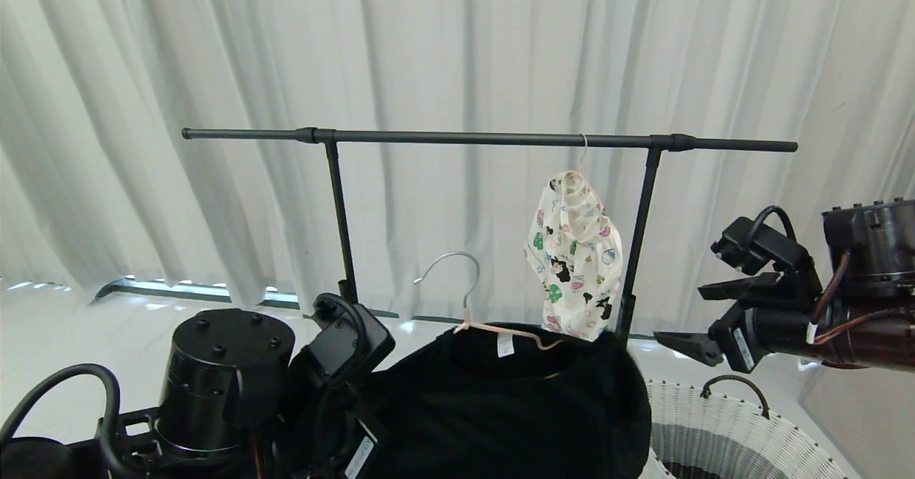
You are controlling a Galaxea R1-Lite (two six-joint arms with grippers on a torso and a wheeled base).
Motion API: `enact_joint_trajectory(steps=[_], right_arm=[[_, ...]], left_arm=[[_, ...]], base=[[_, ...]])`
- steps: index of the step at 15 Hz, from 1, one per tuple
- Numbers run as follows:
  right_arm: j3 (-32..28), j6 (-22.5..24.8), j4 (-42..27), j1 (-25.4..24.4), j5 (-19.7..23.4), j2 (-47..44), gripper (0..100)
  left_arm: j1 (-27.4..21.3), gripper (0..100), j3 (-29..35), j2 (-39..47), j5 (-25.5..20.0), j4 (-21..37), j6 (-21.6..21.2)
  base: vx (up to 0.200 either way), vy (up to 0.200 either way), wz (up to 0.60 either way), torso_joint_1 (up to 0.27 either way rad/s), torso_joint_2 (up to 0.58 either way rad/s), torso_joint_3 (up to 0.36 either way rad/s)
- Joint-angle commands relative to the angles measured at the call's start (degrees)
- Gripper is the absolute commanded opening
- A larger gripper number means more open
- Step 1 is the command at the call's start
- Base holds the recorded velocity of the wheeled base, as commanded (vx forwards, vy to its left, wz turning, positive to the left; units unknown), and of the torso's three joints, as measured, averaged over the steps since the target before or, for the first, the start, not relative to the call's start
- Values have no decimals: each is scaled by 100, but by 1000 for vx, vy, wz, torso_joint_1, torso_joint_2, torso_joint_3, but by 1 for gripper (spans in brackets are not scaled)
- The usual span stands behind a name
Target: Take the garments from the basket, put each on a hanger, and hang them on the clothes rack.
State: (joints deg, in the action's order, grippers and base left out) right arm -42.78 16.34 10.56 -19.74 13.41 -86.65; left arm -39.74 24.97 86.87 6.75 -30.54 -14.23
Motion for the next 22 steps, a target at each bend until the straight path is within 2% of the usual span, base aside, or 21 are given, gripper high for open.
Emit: enact_joint_trajectory(steps=[1, 3, 4, 6, 8, 12, 15, 22], right_arm=[[-363, 221, -520, 75, 514, 148, 100], [-372, 783, -801, -48, 1357, 175, 100], [-372, 942, -818, -109, 1419, 148, 100], [-381, 1302, -836, -338, 1410, 87, 100], [-512, 1548, -1082, -830, 1410, 87, 100], [-635, 1750, -1267, -1727, 1410, -19, 100], [-635, 2040, -1355, -1806, 1296, -159, 100], [-627, 2005, -1513, -1858, 839, -379, 100]], left_arm=[[-7, 0, 43, 23, 1, -14, -1], [-78, 0, 123, 23, -7, -14, 8], [-95, 0, 123, 14, -7, -14, 8], [-333, 0, 105, -12, -7, -14, 25], [-807, 0, 149, 23, -7, -102, 43], [-1282, 0, 131, 260, -7, -778, -1], [-1458, 0, 140, 269, -7, -796, -45], [-1493, 0, 149, 251, 1, -805, -45]], base=[[0, 0, 0, 0, 0, 0], [0, 0, 0, 0, 0, 0], [0, 0, 0, 0, 0, 0], [0, 0, 0, 0, 0, 0], [0, 0, 0, 0, 0, 0], [0, 0, 0, 0, 0, 0], [0, 0, 0, 0, 0, 0], [0, 0, 0, 0, 0, 0]])
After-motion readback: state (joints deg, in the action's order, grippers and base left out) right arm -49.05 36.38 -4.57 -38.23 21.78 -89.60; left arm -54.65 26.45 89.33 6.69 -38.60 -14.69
